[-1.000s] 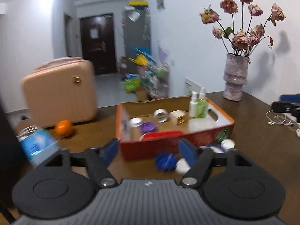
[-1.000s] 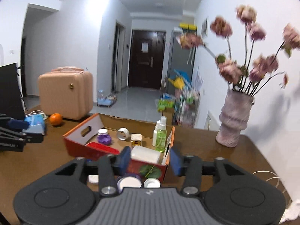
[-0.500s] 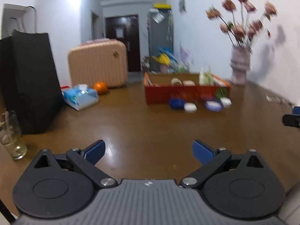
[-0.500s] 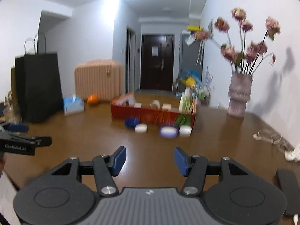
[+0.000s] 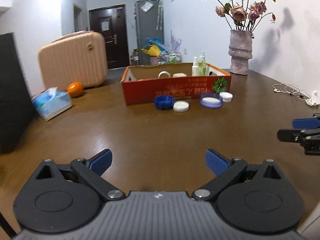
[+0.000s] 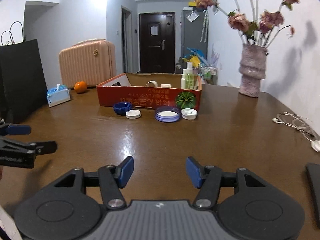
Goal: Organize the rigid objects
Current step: 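Grasp the blue cap with the left tool while the right tool grasps the blue-rimmed jar lid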
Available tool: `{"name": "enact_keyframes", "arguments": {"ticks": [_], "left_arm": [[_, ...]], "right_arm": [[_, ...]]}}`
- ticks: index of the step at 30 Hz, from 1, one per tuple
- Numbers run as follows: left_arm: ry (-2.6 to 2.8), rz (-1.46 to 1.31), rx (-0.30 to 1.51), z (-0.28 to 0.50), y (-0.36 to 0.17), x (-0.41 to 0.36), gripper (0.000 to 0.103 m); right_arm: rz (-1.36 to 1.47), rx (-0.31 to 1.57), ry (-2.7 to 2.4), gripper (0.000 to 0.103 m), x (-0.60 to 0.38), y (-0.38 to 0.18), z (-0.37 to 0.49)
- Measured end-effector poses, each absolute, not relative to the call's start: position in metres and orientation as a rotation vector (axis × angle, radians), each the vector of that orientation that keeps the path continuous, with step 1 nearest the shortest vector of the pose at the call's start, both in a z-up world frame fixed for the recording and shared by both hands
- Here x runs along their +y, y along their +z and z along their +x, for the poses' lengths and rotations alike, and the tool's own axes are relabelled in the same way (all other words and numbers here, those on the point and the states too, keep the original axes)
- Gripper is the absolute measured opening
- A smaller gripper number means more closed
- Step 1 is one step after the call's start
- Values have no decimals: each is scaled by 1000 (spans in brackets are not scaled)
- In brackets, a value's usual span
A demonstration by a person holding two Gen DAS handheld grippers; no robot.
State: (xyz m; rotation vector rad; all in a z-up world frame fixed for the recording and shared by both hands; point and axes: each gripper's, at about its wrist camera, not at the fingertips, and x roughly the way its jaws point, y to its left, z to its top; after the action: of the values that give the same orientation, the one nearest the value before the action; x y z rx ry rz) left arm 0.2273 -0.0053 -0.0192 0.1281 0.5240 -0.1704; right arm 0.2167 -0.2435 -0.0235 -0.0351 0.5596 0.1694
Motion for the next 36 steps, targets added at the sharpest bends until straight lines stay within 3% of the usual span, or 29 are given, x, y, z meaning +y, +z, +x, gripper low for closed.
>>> {"name": "enact_keyframes", "arguments": {"ticks": [6, 9, 11, 17, 21, 25, 36], "left_arm": [[-244, 191, 536, 331, -22, -19, 94], [-299, 162, 568, 384, -28, -23, 94], [-310, 146, 588, 413, -34, -28, 91], [-343, 14, 687, 474, -49, -27, 83], [-340, 12, 710, 486, -56, -28, 73], [-347, 4, 710, 485, -58, -25, 56], [-284, 17, 678, 435, -42, -11, 56]], "right_arm": [[-66, 572, 189, 58, -235, -29, 303], [-49, 618, 195, 59, -234, -36, 355], [-30, 660, 184, 66, -234, -45, 387], [23, 715, 136, 66, -236, -61, 443], [43, 717, 150, 67, -234, -68, 457], [0, 704, 152, 66, -224, -70, 466], [-41, 652, 203, 65, -217, -61, 430]]}}
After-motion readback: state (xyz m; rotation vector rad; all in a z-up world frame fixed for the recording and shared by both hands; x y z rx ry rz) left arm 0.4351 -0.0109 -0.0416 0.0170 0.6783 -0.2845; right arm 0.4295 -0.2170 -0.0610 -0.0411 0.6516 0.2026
